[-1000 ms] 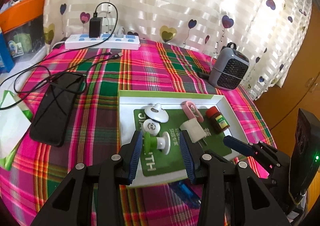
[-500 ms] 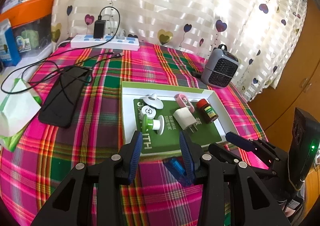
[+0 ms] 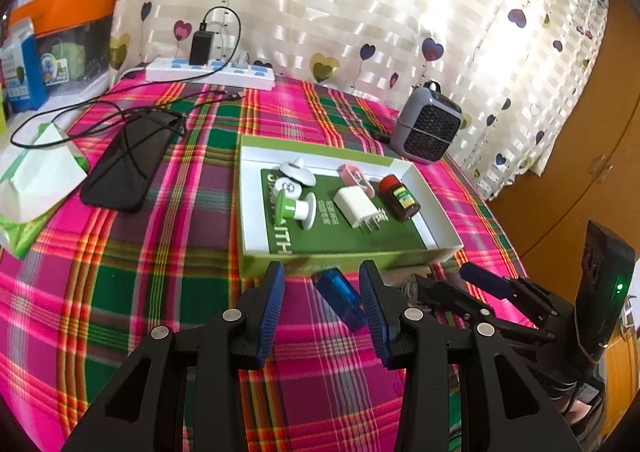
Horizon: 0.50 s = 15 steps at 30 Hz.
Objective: Organize rigid objects
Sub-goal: 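Withdraw both tools from the lid toward the remaining objects on the cloth, then grasp the blue USB stick with the left tool while the right tool grasps the pink plastic hook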
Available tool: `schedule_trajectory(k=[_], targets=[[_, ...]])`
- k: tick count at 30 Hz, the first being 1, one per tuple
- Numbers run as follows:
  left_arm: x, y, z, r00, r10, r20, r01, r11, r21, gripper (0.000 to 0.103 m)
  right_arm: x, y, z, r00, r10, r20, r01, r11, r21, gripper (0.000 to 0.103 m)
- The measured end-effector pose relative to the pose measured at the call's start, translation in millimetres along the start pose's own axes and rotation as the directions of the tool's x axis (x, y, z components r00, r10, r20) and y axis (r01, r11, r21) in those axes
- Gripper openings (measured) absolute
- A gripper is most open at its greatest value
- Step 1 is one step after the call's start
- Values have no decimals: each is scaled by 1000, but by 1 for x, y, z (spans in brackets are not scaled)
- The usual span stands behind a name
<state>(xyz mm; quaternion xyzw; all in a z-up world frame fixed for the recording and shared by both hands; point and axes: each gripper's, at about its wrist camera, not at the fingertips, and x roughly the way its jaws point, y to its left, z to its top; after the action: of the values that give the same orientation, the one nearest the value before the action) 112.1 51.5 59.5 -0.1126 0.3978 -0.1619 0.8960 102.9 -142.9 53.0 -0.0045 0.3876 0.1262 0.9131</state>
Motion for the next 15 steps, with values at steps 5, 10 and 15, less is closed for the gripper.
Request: schedule_trajectory(k=[5, 10, 15], targets=[[4, -4, -10, 1000, -12, -21, 12, 1000, 2, 38, -11, -7, -12, 1000, -4, 6, 4, 1000, 8, 52], [7, -9, -17, 999, -36, -35, 36, 999, 12, 38, -14, -12, -22, 1000, -10, -4, 10, 1000, 13, 52], [15, -19, -23, 997, -35, -63, 37, 999, 27, 38, -16, -14, -29, 1000, -8, -10, 9, 1000, 6, 52]])
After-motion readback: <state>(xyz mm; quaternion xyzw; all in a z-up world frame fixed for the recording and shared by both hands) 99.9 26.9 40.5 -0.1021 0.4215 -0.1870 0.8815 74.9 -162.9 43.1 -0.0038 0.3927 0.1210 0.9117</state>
